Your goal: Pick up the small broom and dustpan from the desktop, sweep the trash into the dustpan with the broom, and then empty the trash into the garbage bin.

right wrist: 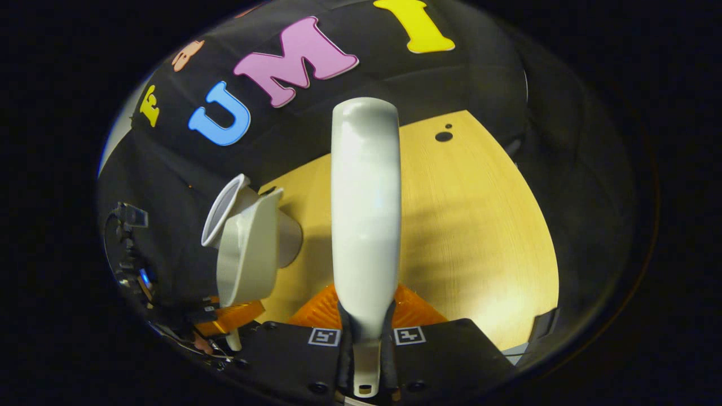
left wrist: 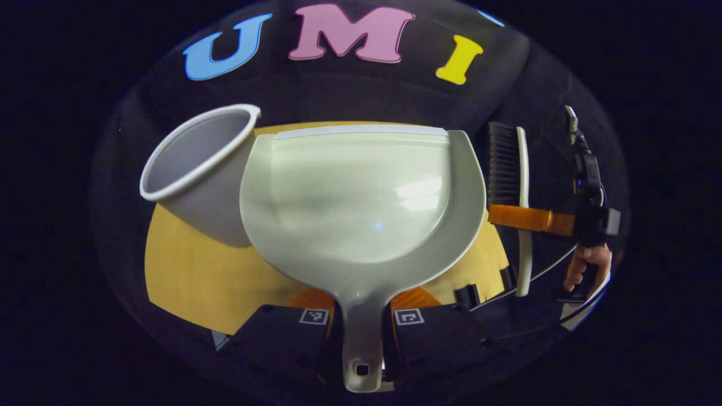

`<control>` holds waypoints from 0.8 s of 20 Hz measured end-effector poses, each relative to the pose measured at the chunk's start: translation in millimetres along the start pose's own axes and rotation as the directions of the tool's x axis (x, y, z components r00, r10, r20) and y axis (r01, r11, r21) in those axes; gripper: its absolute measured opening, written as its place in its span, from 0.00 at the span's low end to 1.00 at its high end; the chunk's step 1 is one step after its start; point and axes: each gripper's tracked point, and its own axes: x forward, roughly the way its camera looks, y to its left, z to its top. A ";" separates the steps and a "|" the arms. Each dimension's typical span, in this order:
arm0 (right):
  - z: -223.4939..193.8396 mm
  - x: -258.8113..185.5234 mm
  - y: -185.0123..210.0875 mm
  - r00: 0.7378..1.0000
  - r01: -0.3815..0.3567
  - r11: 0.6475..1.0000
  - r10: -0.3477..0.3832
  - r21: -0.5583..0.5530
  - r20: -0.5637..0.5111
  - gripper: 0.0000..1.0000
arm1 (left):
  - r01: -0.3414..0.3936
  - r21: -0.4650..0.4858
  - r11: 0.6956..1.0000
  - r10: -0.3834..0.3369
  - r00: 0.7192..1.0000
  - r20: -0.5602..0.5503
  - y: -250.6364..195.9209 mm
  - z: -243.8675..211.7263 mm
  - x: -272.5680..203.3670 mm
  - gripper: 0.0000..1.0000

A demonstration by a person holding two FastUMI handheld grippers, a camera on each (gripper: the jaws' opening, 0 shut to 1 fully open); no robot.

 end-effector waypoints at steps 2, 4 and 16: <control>-32.0 17.8 -8.3 0.993 0.044 0.999 -0.044 -0.003 -0.109 0.20 | -0.014 -0.010 1.000 0.013 0.995 -0.095 5.4 -18.6 4.3 0.26; -54.9 36.1 -11.1 0.980 0.069 0.997 -0.065 0.016 -0.186 0.20 | -0.028 -0.021 0.999 0.024 0.985 -0.171 5.7 -25.2 2.8 0.26; -102.3 66.7 -46.5 0.875 0.255 0.965 -0.259 -0.064 -0.410 0.20 | -0.083 -0.036 0.996 0.070 0.959 -0.276 -3.2 8.6 -21.5 0.26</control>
